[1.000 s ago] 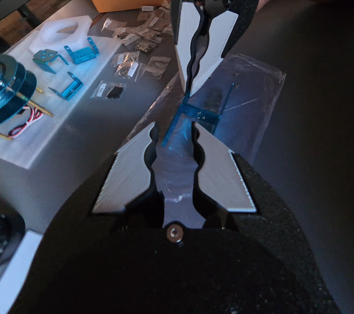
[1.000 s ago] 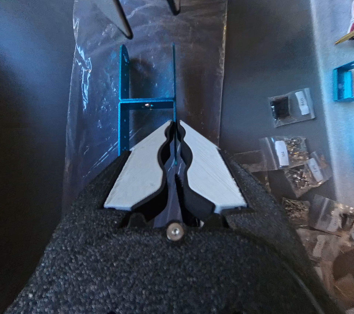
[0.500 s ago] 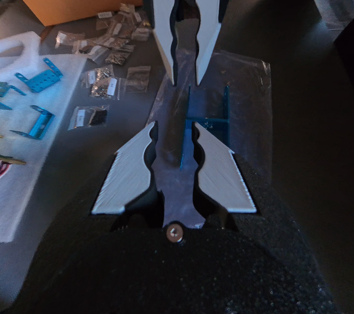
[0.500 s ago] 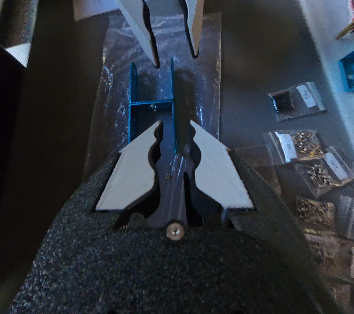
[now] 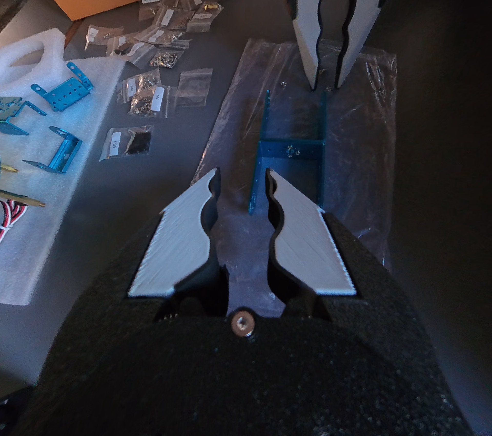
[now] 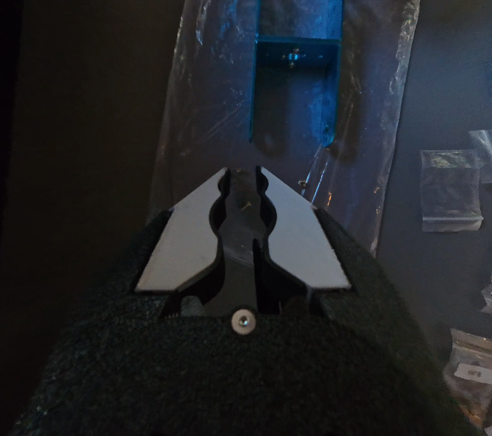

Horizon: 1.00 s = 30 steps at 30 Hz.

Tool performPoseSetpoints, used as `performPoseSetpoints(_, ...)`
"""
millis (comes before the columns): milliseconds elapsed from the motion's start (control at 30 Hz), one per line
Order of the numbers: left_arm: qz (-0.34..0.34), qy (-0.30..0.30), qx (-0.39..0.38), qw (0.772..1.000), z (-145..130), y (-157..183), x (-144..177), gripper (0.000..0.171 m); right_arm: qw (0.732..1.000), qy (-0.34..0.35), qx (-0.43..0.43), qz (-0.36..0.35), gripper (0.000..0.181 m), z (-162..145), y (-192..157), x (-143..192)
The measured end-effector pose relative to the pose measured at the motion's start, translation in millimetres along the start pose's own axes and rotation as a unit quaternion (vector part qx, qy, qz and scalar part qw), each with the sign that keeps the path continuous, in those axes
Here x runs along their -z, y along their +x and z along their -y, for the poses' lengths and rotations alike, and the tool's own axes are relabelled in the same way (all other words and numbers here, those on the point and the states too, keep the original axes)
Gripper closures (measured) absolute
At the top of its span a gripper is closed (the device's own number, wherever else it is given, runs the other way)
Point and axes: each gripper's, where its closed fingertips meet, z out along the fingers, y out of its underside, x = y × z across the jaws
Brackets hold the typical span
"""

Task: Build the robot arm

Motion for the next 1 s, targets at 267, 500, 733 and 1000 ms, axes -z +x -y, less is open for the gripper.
performPoseSetpoints(267, -0.004, -0.006, -0.013, 1.000, 1, 10, -8, 0.139, 1.000, 0.020, -0.009, -0.005, 0.166, -1, 5, 13)
performPoseSetpoints(500, 0.003, -0.008, -0.015, 1.000, 0, 9, -8, 0.139, 1.000, 0.028, -0.002, 0.003, 0.166, 3, -1, 7)
performPoseSetpoints(733, 0.003, -0.012, -0.015, 1.000, -2, 9, -10, 0.139, 0.995, 0.029, -0.032, -0.094, 0.163, 0, 39, 16)
performPoseSetpoints(1000, 0.003, -0.015, -0.012, 1.000, -4, 8, -10, 0.139, 0.994, 0.014, -0.044, -0.094, 0.170, -3, 44, 8)
